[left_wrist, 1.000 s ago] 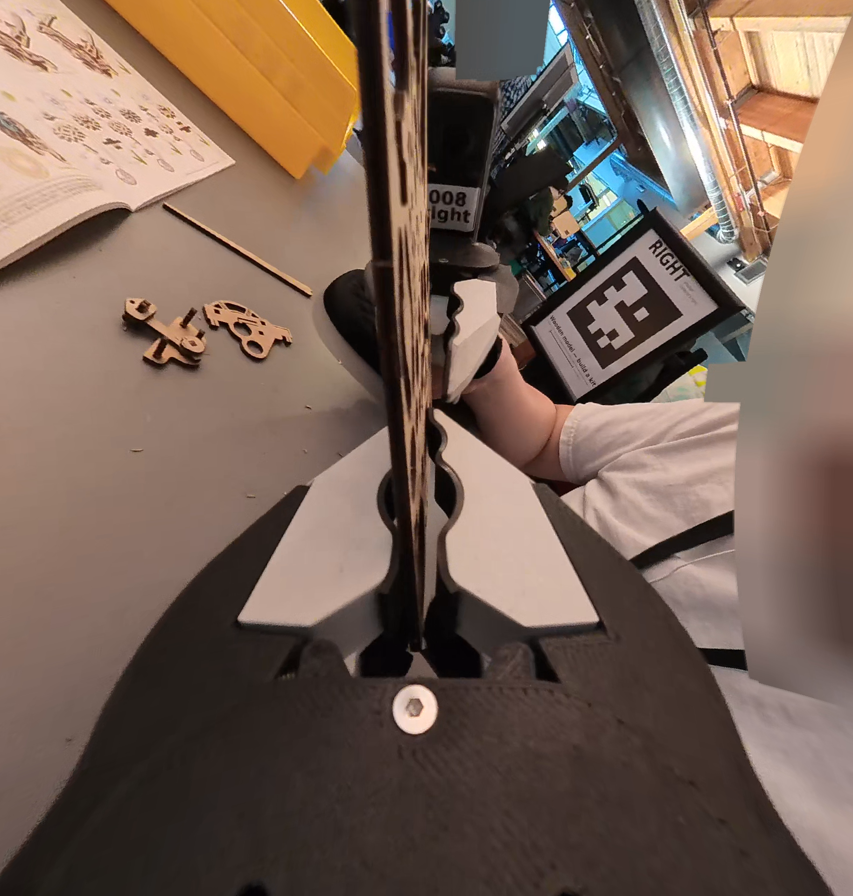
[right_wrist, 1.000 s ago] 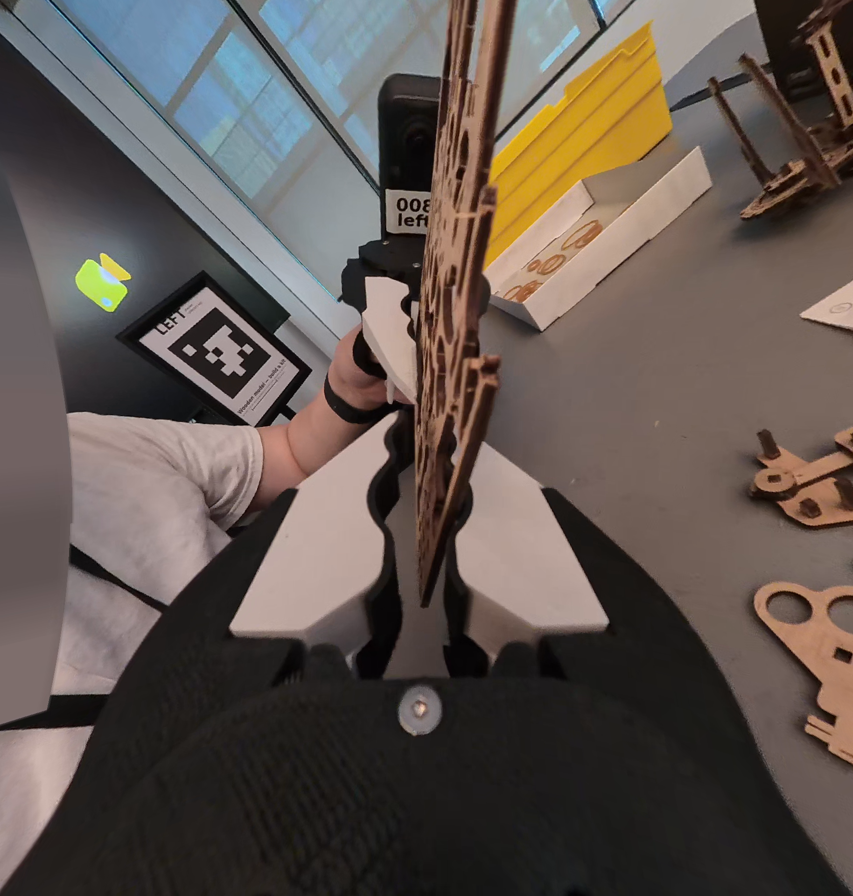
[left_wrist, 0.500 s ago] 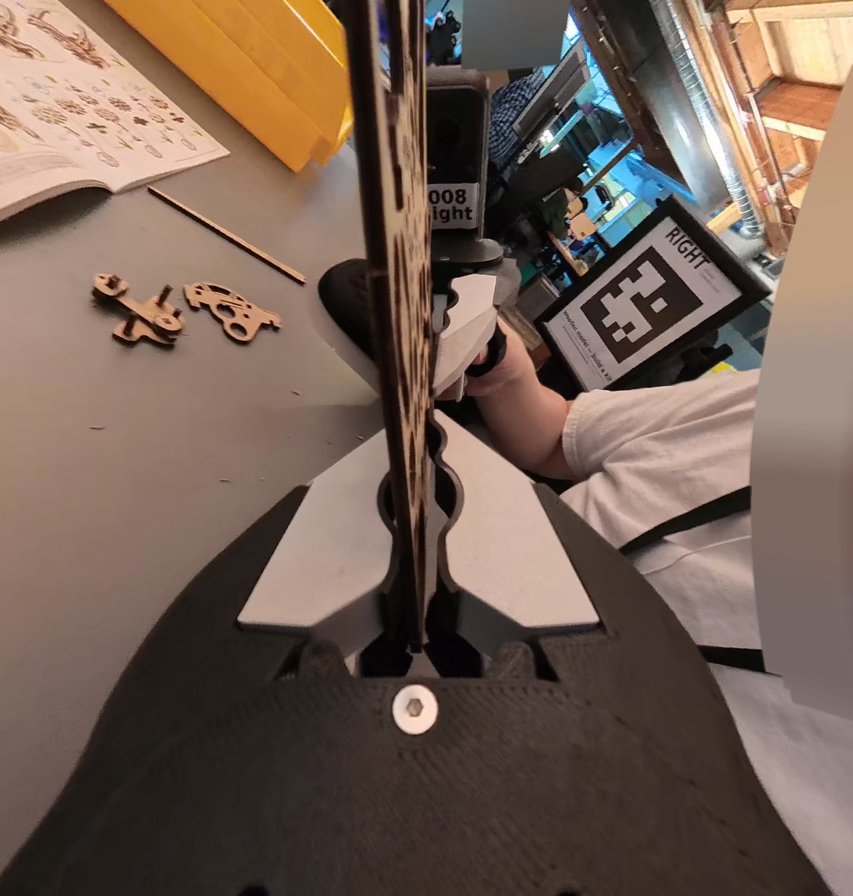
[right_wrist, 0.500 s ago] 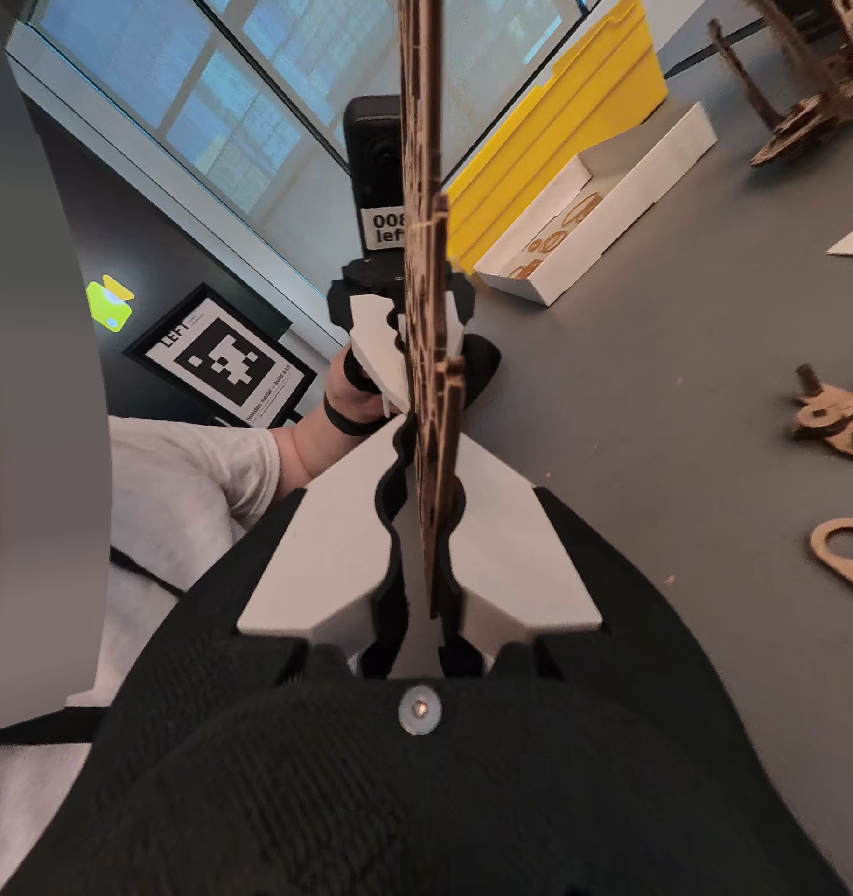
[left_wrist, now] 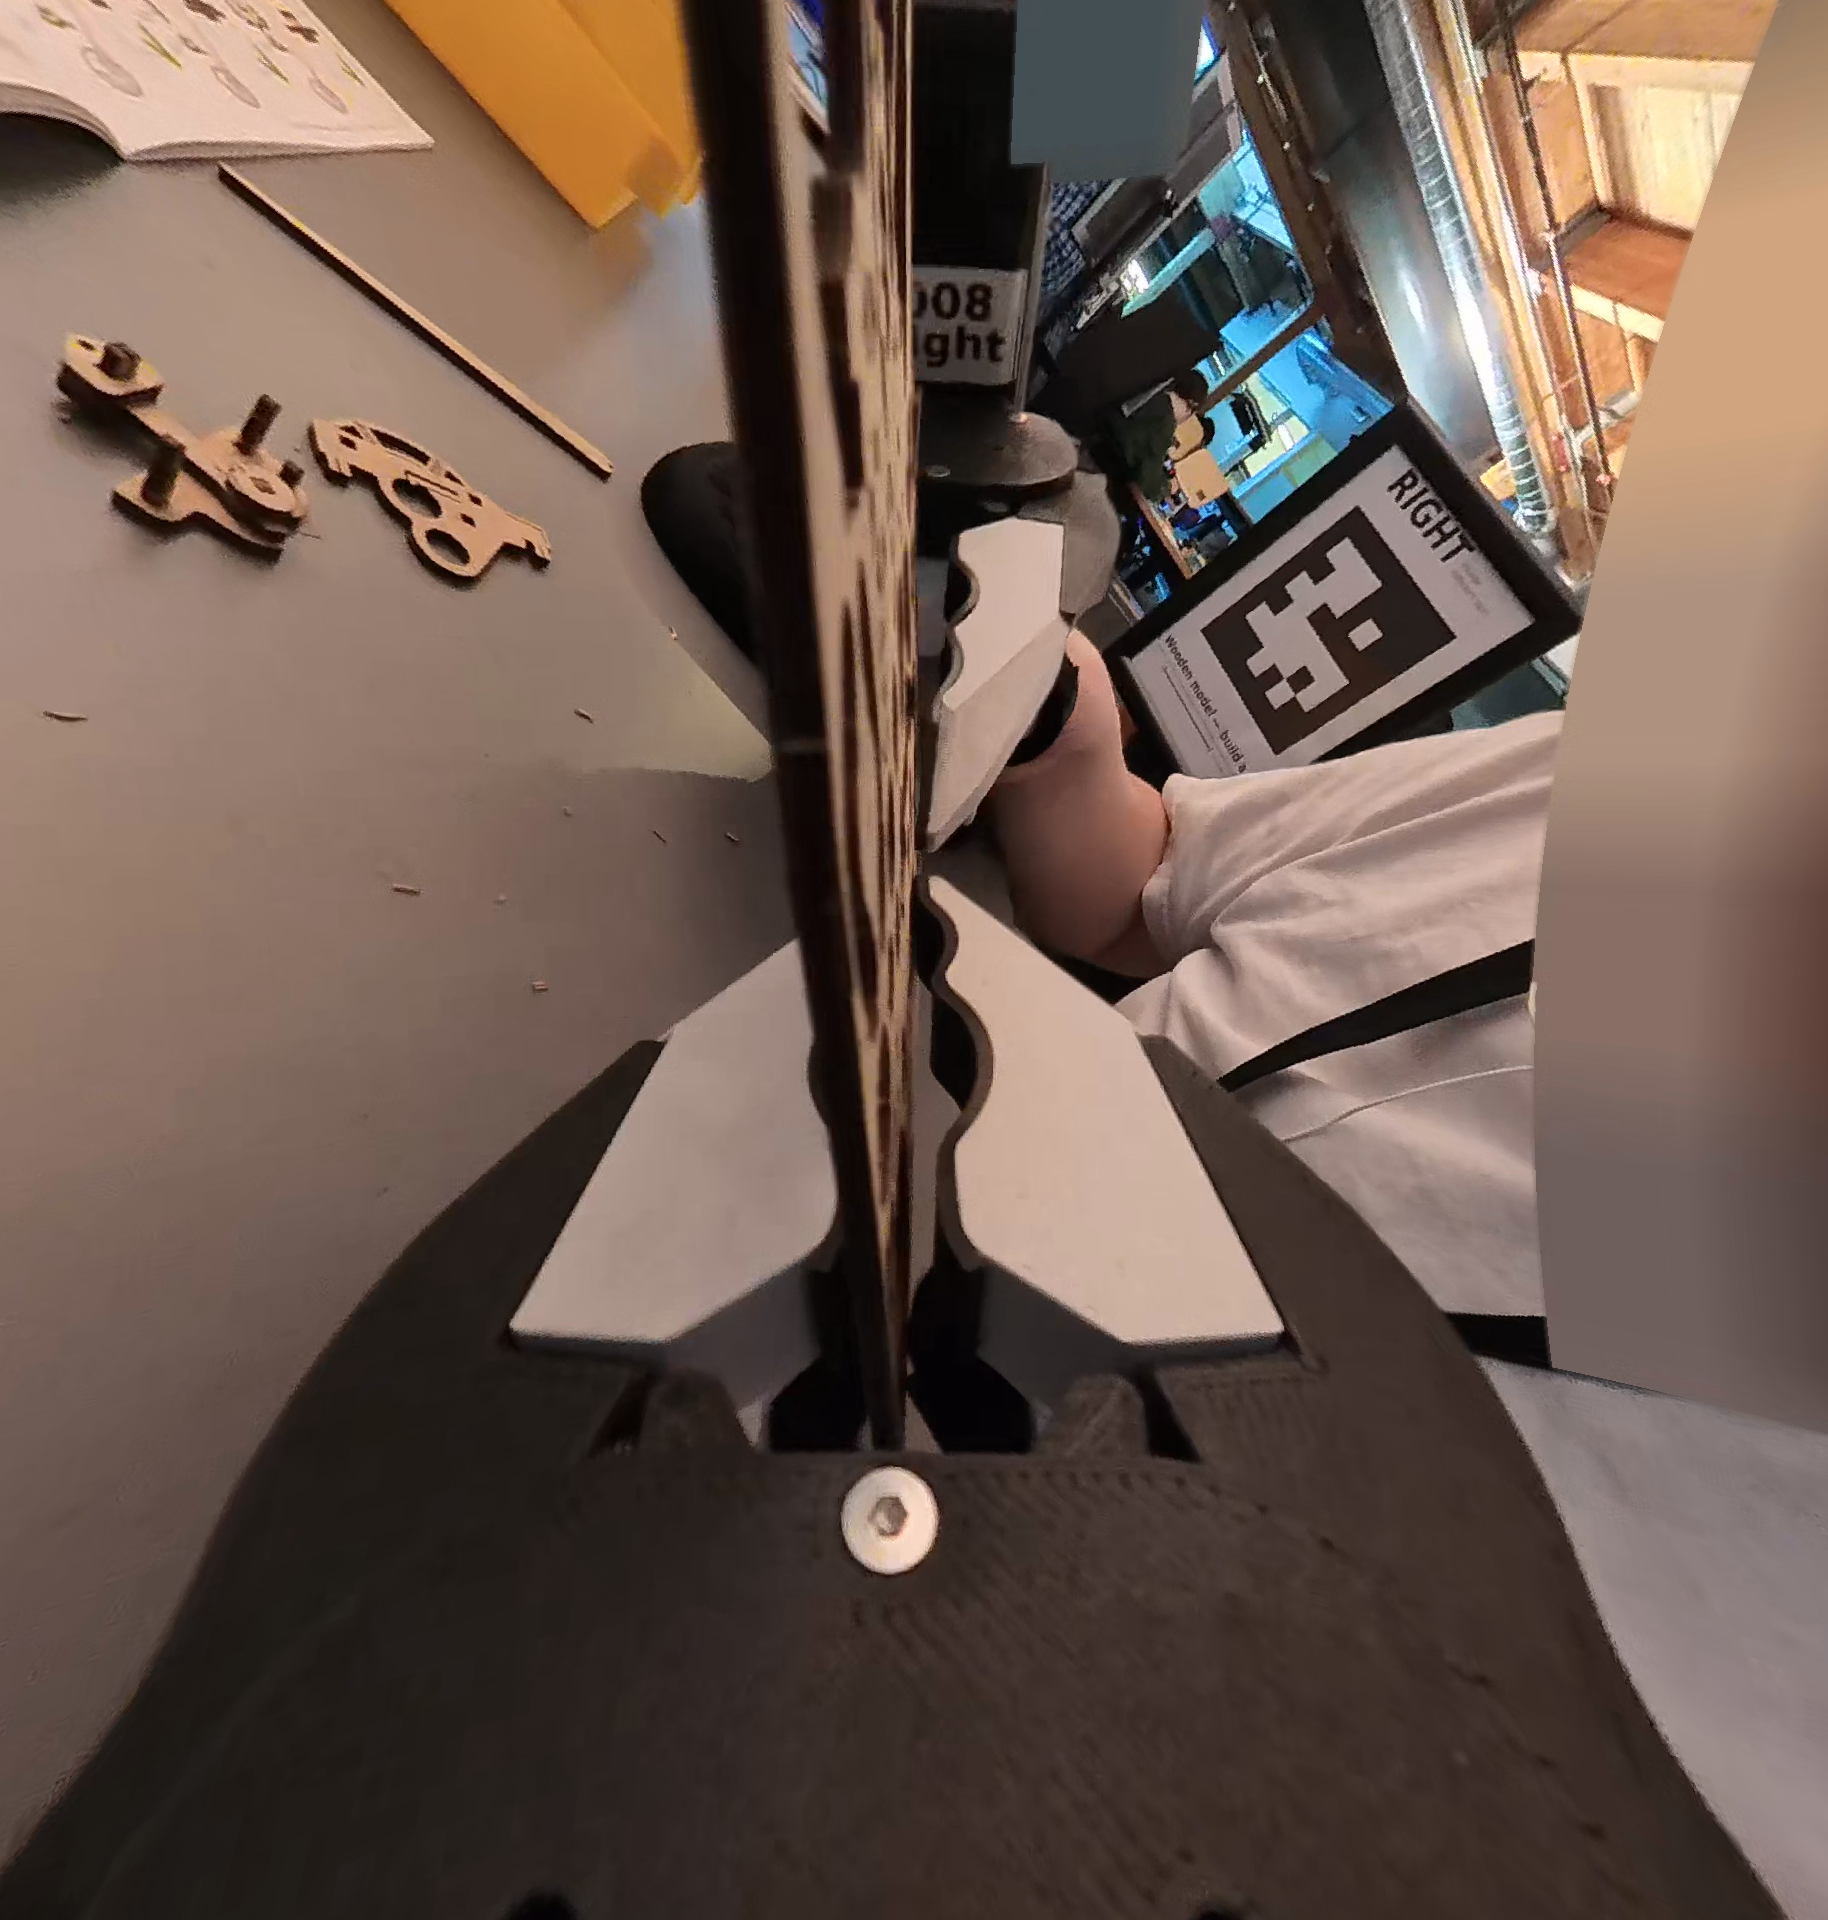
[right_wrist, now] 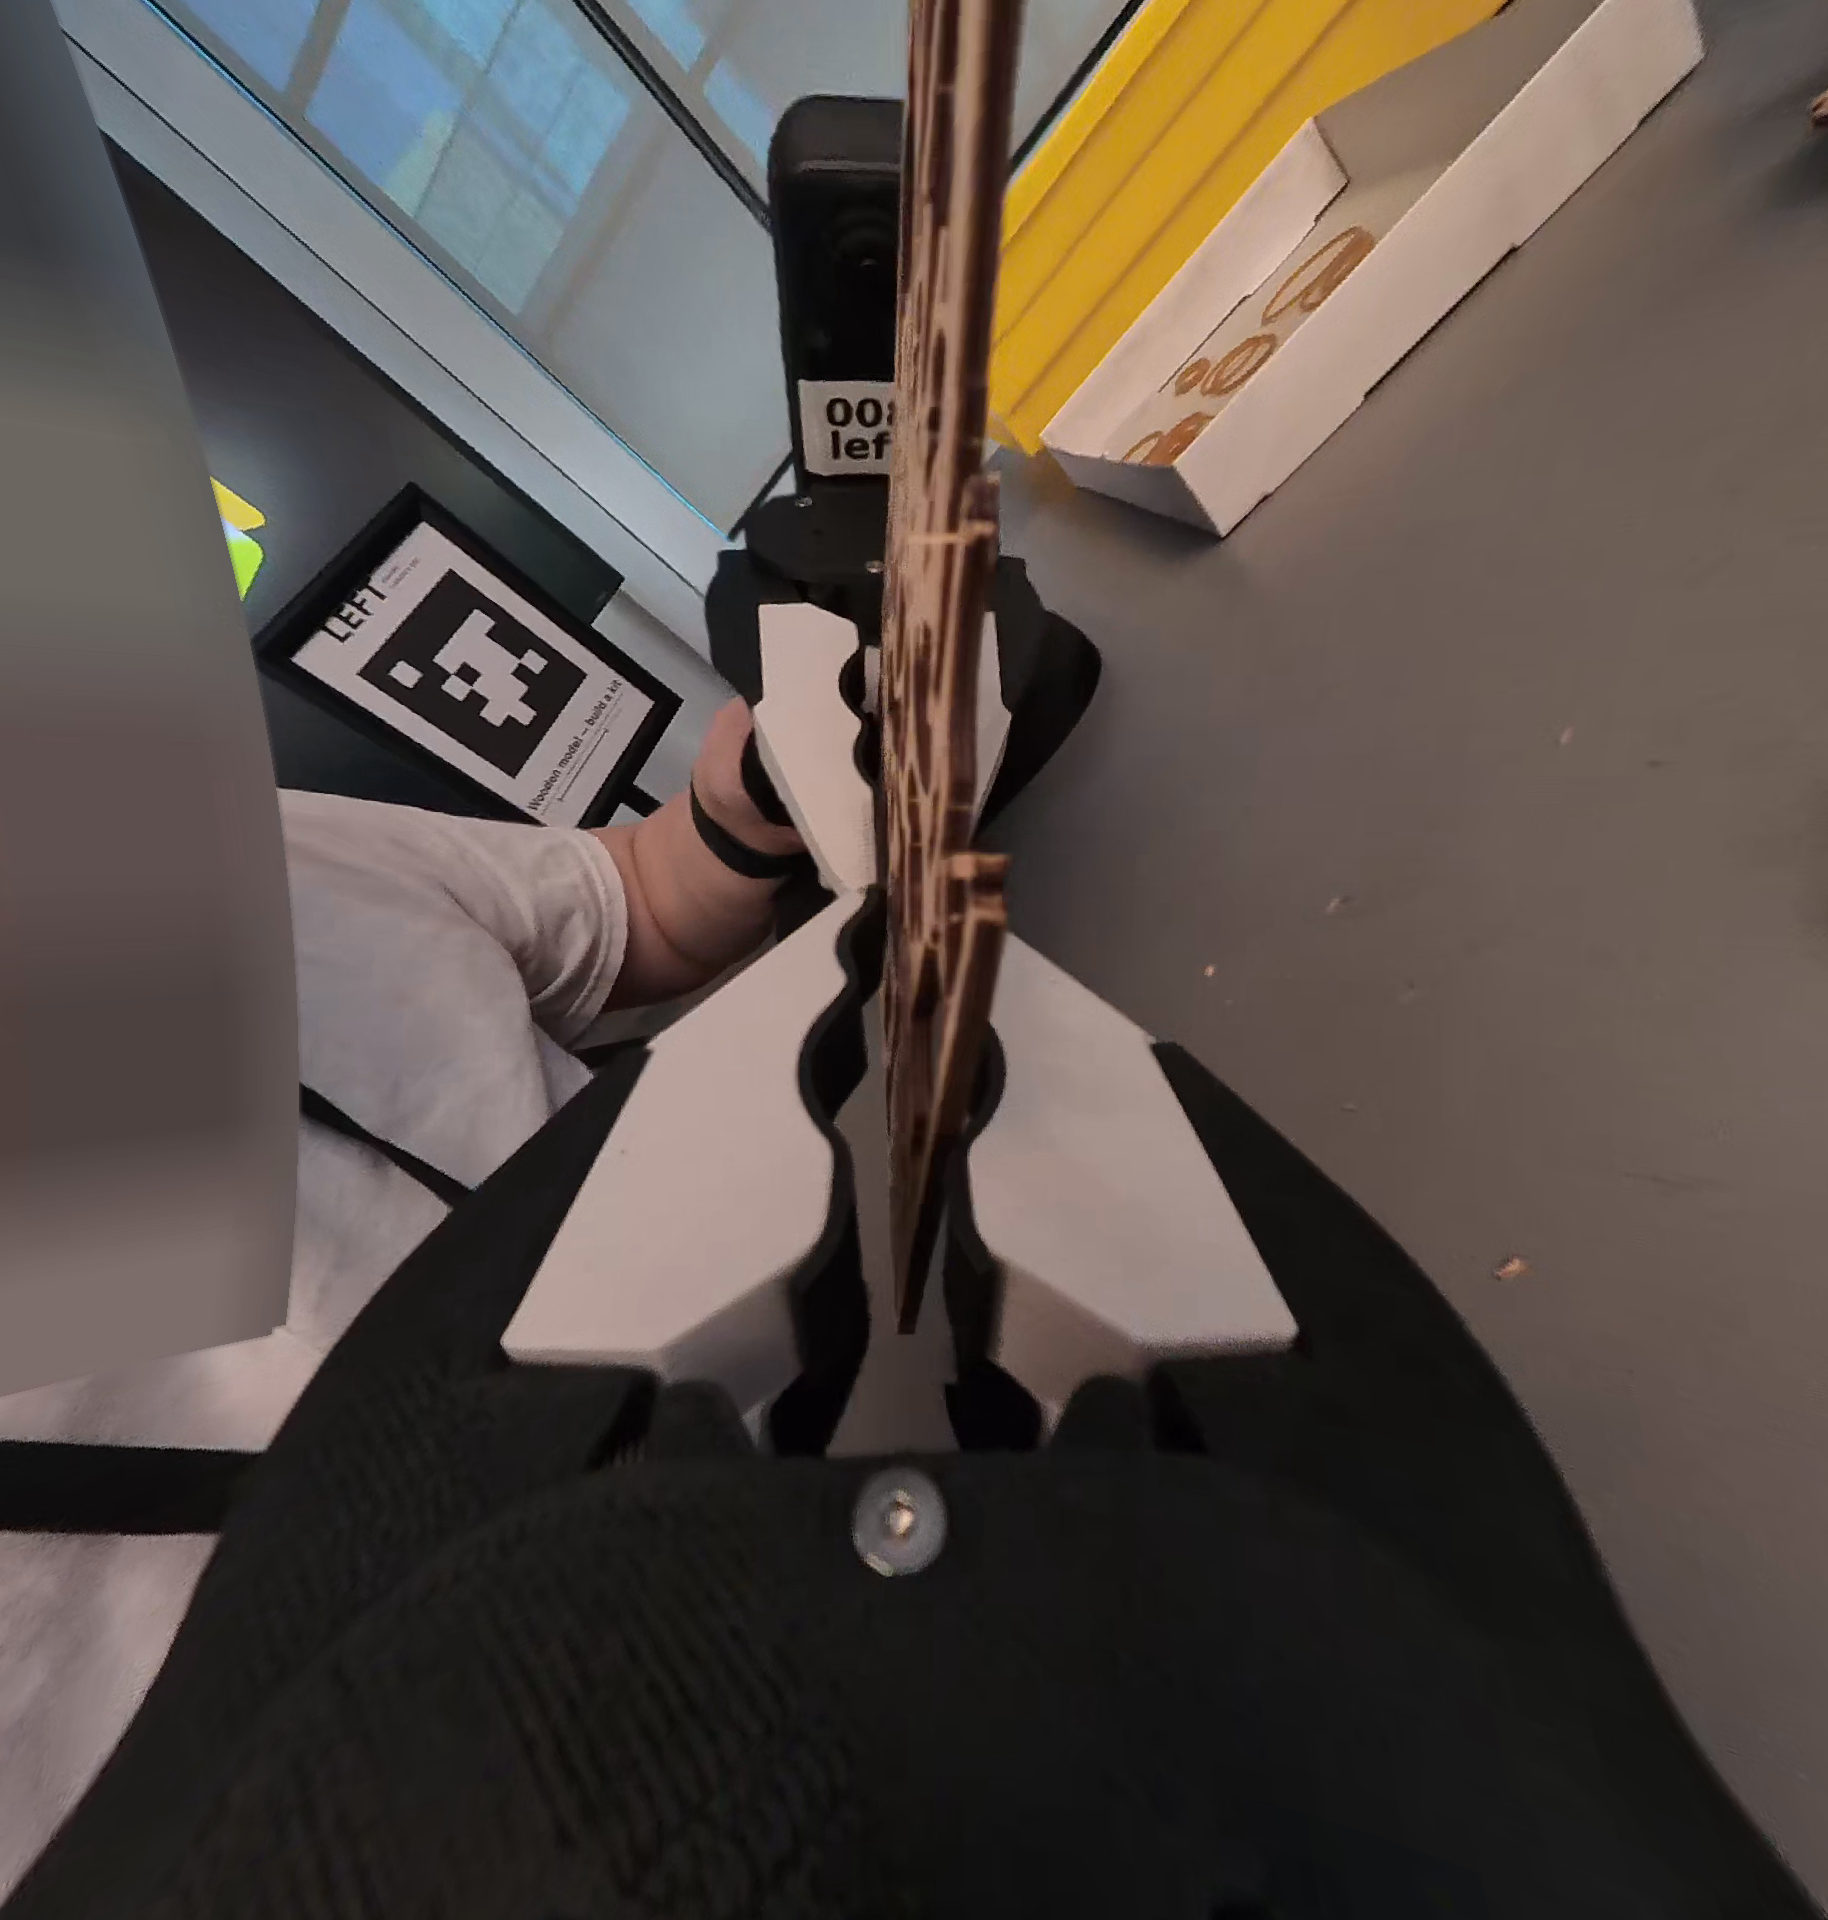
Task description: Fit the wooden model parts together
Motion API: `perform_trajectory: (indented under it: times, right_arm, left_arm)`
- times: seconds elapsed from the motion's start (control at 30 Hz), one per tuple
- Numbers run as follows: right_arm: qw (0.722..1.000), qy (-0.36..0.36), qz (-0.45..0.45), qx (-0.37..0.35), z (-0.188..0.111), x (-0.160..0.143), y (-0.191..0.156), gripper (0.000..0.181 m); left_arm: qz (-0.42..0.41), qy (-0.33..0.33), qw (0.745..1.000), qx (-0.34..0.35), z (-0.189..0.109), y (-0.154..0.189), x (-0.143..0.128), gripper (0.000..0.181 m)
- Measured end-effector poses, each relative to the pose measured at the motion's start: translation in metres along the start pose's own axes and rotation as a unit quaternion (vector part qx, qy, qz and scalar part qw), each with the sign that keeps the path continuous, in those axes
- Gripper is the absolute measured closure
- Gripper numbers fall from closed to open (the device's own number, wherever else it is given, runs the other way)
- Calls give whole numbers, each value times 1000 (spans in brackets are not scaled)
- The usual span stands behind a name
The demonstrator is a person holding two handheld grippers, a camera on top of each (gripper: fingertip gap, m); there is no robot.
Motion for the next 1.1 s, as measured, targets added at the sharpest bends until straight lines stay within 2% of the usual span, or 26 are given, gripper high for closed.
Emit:
perform_trajectory:
  times: [0.1, 0.37, 1.1]
  right_arm:
    - [1000, 8, -7, -15, 0, 0, 0, 162]
    - [999, 21, 6, -33, 0, 1, 7, 169]
    - [999, 9, 7, -46, 1, -3, 13, 162]
  left_arm:
    - [3, 2, 1000, 13, 0, -1, 0, 181]
    - [6, 9, 999, 32, 2, -2, 0, 180]
    - [-15, 7, 999, 33, 1, -8, -1, 181]
Point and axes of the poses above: each gripper's, where its closed fingertips meet, z out along the fingers, x out of its top, y = z × x across the jaws, the point moved 8 cm from there along -z, back along the fingers, and after that the axes turned 3 degrees about -z, right-handed, at the moved point
